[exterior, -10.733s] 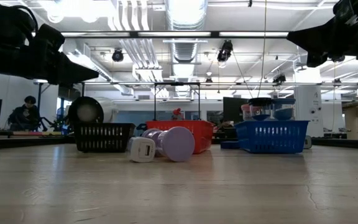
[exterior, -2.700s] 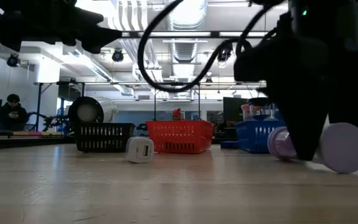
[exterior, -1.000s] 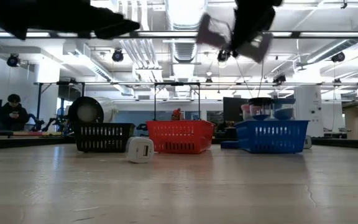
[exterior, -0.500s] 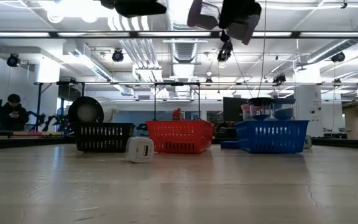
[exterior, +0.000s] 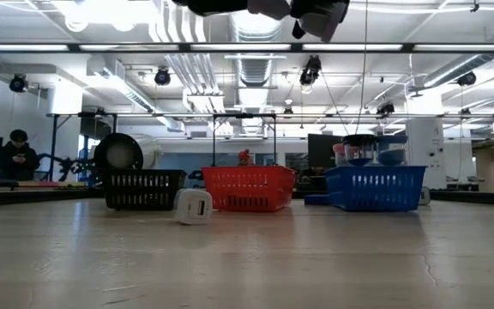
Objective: Pick & Place Office items
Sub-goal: Put the purple hourglass into the blue bin
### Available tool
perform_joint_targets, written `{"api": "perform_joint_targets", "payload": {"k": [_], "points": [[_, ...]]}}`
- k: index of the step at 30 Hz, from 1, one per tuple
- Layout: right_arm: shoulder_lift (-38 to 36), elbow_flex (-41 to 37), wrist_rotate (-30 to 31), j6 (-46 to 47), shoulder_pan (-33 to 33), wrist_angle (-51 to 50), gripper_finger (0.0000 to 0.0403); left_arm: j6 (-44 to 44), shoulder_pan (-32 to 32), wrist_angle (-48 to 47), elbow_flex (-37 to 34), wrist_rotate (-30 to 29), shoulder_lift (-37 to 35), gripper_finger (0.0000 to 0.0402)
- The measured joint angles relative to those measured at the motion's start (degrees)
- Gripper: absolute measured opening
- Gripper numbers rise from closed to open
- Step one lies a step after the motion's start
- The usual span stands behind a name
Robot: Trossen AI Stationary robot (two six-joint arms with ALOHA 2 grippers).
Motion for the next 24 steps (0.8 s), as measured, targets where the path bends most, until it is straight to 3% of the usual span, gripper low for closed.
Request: {"api": "perform_joint_targets", "payload": {"k": [18,24], "points": [[0.7,0.4,0.3,-1.4,0.0,0.2,0.0156,5.0,0.9,0.2,2.6,0.2,3.4,0.0395],[0.7,0.4,0.4,-1.4,0.0,0.3,0.0155,4.6,1.3,-3.3,4.1,0.5,3.7,0.0332]]}}
